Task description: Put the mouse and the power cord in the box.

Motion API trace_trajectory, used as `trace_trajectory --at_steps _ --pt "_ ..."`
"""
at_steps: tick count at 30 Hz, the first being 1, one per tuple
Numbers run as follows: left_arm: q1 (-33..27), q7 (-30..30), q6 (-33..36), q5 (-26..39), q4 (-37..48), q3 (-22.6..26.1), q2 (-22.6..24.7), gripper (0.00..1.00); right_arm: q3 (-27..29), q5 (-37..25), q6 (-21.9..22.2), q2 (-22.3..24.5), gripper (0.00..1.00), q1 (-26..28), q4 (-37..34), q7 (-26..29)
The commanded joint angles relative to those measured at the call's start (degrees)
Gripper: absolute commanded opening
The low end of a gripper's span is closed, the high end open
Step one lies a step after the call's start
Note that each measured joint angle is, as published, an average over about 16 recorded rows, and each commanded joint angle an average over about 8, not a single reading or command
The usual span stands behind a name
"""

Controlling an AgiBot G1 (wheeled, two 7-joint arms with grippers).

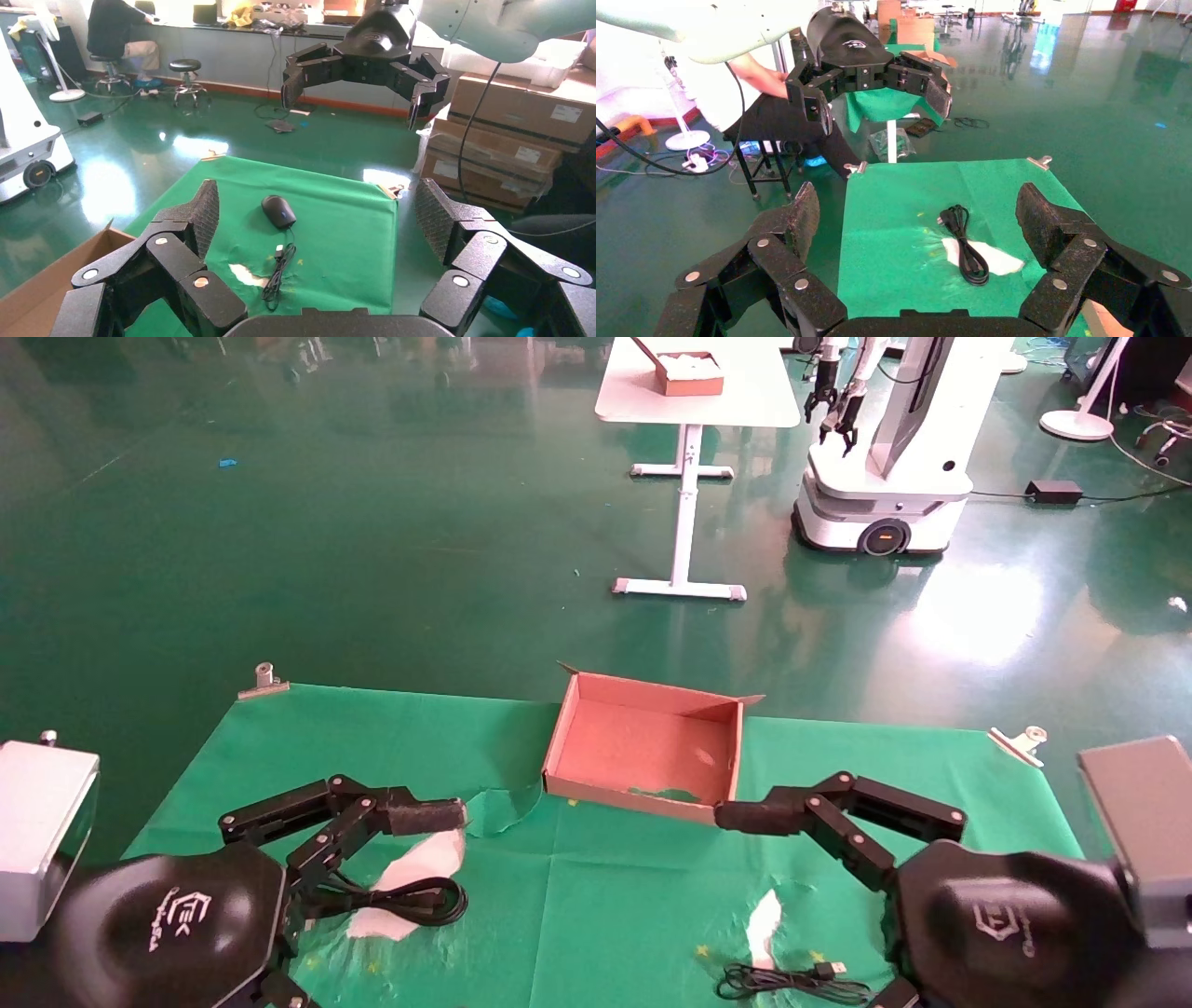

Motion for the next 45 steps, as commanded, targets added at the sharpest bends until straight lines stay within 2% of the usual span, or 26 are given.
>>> trace_trajectory --at_steps 1,5,8,13,20,24,28,36,45 --pt "0.01 0.03 0.01 -0.23 0.02 -0.1 0.04 1.0 0.06 0.26 -0.02 -0.07 1.0 0.01 -0.03 0.1" --pt "-0.26 -0.38 0.08 2.35 -0.47 1.02 -0.38 1.0 -0.41 -1.77 0.19 0.48 1.0 -0.37 0.28 -0.79" --pt "-2.25 -1.5 0.51 8.96 -1.71 3.83 -0.69 1.0 -1.38 -5.81 1.14 1.29 1.0 -1.28 0.82 -2.27" --pt "-9.6 -4.29 1.81 27.82 -3.41 11.88 1.37 1.0 -3.08 -13.04 3.89 2.52 1.0 -2.64 2.19 -3.84" --pt "-18.13 -8.57 -0.03 55.51 -2.54 23.13 9.95 1.0 -3.71 -16.47 5.2 2.81 1.0 -1.86 3.31 -4.34" --pt "-20.07 -10.74 -3.1 67.34 -0.25 27.29 15.15 1.0 -3.5 -16.64 5.62 3.05 1.0 -1.89 3.42 -4.47" --pt "-21.49 -11.91 -6.47 76.2 4.2 30.2 19.88 1.0 -3.01 -16.3 5.87 3.81 1.0 -2.43 3.52 -4.82" --pt "-24.63 -13.44 -11.29 88.17 16.32 34.28 27.82 1.0 -1.04 -14.82 7.04 7.1 1.0 -5.34 3.28 -6.09" --pt "-25.88 -13.52 -14.36 89.24 22.01 34.11 30.44 1.0 -0.34 -14.3 7.72 8.32 1.0 -7.35 3.27 -7.11"
